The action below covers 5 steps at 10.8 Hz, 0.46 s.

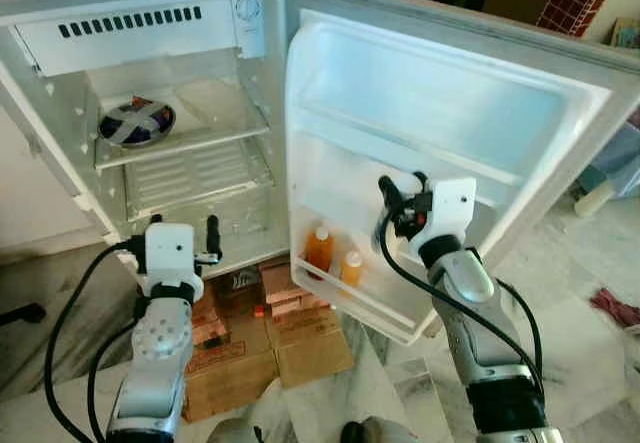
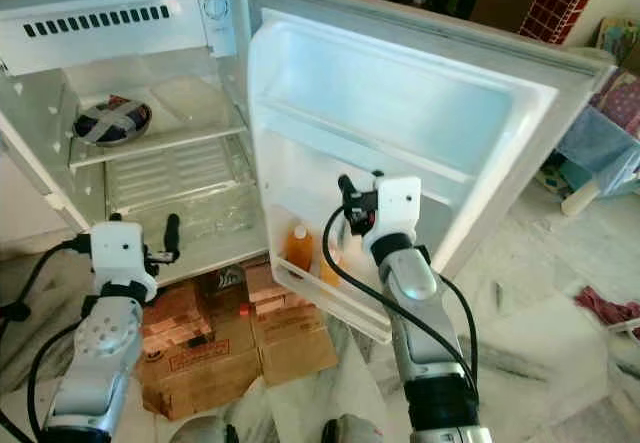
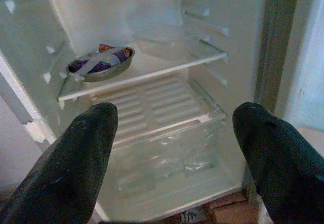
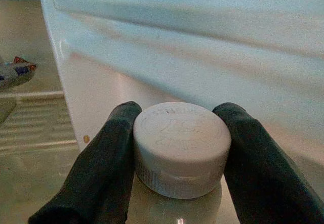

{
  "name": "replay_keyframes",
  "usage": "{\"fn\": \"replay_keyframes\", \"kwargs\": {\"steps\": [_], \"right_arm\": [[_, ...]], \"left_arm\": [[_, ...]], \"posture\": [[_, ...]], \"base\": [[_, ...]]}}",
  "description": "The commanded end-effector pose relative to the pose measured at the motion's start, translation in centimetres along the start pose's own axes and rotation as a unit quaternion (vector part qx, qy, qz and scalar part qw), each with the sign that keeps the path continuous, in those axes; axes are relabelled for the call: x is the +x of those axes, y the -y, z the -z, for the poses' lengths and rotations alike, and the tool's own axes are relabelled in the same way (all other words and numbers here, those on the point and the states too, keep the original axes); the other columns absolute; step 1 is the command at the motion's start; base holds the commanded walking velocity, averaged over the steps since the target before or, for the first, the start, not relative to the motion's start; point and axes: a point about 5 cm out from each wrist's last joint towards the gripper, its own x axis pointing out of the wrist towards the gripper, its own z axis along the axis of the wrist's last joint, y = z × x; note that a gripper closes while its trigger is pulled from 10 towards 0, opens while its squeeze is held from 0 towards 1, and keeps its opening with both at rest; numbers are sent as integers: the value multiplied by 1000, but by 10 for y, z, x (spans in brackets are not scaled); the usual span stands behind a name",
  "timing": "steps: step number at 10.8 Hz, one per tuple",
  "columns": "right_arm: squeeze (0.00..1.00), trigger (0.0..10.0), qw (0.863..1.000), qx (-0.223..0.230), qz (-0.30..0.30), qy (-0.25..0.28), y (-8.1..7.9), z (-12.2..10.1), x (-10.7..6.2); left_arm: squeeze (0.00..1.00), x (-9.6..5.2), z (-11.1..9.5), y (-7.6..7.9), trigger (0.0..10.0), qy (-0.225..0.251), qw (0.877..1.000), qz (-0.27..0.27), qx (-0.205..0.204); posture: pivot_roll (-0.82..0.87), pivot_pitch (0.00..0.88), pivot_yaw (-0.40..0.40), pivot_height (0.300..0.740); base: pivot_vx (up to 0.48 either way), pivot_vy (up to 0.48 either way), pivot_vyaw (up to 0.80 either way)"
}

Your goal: Restocking fridge

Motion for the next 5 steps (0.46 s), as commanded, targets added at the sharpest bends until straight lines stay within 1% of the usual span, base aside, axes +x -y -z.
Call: {"fn": "replay_keyframes", "kwargs": {"steps": [1,2,3,5], "right_arm": [[0,10000,1000,1,-3,4,-2,0,0],[0,10000,1000,0,-6,3,-2,0,-1],[0,10000,1000,-1,-7,0,-1,1,-1],[0,10000,1000,0,-15,2,-1,0,-1]], "left_arm": [[0,-2,2,-3,10000,-8,1000,-4,0],[0,-2,2,-4,10000,-11,1000,-7,0],[0,-2,2,-5,10000,-11,1000,-12,9],[0,-1,4,-7,10000,-17,1000,-16,11]], "posture": [[77,69,-29,716],[77,72,-30,696],[76,74,-30,671],[73,77,-29,641]], "base": [[0,0,0],[0,0,0],[0,0,0],[0,0,0]]}}
